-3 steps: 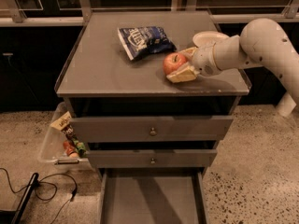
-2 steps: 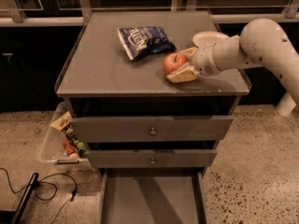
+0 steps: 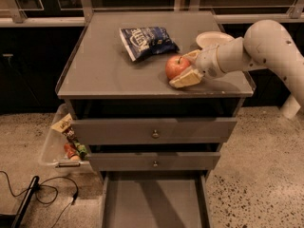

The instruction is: Pick apple from bottom drawer and place on counter

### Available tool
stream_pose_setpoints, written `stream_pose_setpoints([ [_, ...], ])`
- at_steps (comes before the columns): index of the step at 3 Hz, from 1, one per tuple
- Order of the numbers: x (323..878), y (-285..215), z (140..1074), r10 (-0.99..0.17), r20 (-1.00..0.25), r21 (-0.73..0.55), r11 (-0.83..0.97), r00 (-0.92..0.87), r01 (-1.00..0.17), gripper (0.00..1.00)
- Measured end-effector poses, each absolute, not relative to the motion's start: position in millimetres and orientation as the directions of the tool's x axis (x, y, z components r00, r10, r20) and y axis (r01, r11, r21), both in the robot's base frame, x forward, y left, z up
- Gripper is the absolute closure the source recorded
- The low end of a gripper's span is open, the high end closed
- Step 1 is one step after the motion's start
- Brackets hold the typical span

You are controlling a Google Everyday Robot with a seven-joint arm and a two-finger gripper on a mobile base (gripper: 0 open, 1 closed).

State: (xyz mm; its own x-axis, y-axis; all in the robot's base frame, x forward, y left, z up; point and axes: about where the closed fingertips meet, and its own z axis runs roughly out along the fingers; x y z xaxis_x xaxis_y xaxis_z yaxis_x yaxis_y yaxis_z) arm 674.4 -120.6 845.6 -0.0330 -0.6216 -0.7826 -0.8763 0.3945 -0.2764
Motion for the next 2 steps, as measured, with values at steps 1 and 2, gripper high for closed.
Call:
stream_pose_setpoints([
  [1,674.4,-120.5,845.6,-0.622,-0.783,-0.276,0.394,-0.033,-0.876,0.00],
  [2,674.4,-120.5,845.6,-0.622,-0.783,-0.276,0.394,-0.033,-0.876,0.00],
])
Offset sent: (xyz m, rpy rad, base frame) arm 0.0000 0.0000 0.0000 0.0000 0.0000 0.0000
